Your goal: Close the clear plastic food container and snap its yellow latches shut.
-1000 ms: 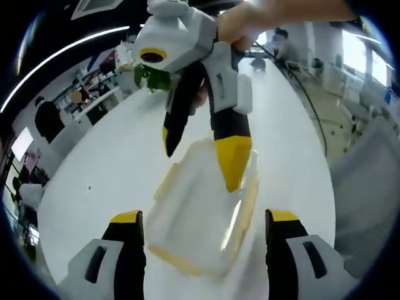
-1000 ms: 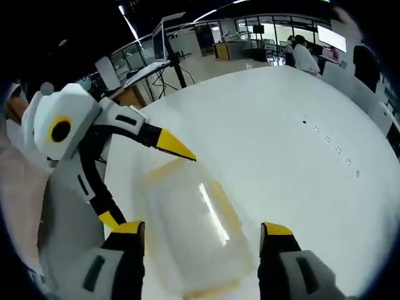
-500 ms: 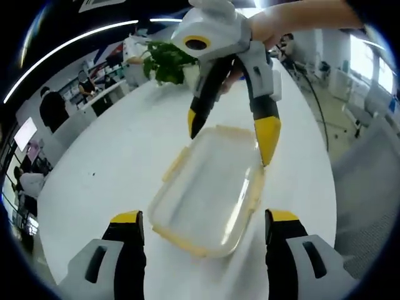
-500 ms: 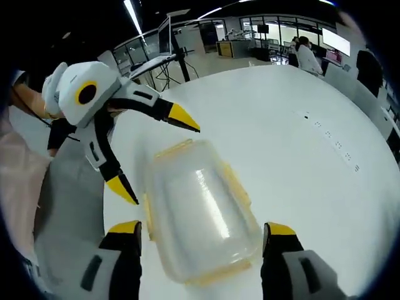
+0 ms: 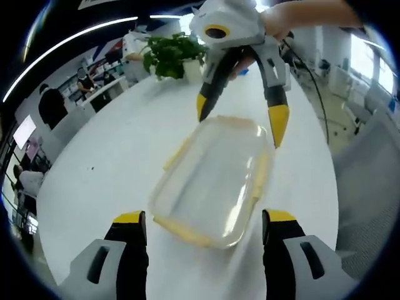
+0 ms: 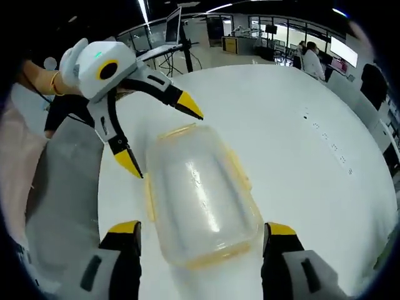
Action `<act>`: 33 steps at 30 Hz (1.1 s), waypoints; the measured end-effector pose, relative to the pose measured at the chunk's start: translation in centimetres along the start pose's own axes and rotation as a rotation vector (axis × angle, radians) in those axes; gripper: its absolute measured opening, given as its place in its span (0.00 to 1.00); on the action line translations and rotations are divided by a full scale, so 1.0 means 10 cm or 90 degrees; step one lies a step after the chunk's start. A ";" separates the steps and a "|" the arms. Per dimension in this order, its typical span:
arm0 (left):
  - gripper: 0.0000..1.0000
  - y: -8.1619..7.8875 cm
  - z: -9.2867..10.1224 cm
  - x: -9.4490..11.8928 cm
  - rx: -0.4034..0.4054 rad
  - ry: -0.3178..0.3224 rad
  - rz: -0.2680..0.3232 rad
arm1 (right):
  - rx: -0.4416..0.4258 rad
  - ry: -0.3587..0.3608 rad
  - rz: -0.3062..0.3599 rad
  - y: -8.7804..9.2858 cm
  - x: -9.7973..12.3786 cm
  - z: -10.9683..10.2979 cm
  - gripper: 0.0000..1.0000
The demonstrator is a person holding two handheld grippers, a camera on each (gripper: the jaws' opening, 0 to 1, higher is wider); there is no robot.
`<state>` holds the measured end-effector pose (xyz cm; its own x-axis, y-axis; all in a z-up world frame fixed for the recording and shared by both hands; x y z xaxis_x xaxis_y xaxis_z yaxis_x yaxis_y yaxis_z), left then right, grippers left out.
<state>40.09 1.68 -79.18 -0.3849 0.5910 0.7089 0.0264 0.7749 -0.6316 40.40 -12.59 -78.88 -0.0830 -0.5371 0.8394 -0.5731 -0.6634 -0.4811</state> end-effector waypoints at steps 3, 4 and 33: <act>0.71 0.03 -0.02 -0.01 -0.003 -0.004 -0.011 | 0.002 0.006 0.009 0.00 0.00 0.01 0.79; 0.70 0.03 -0.03 -0.01 0.002 -0.003 -0.009 | 0.004 0.008 0.011 0.01 -0.01 0.01 0.79; 0.66 0.08 -0.10 0.00 -0.005 0.000 -0.012 | 0.067 0.036 0.002 -0.08 -0.15 0.02 0.72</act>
<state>41.01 2.54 -79.39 -0.3861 0.5766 0.7200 0.0270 0.7873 -0.6160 41.12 -11.39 -79.81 -0.1319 -0.5112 0.8493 -0.4845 -0.7142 -0.5051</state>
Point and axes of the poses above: the point that each gripper's makers call its tool centre point, and the gripper's own axes: x roughly backward along the fingers, z roughly to its right, y roughly out of its underside, the point moved 4 cm from there along x, roughly backward along the fingers, and after that the axes turned 14 degrees about -x, right-handed, at the moved point
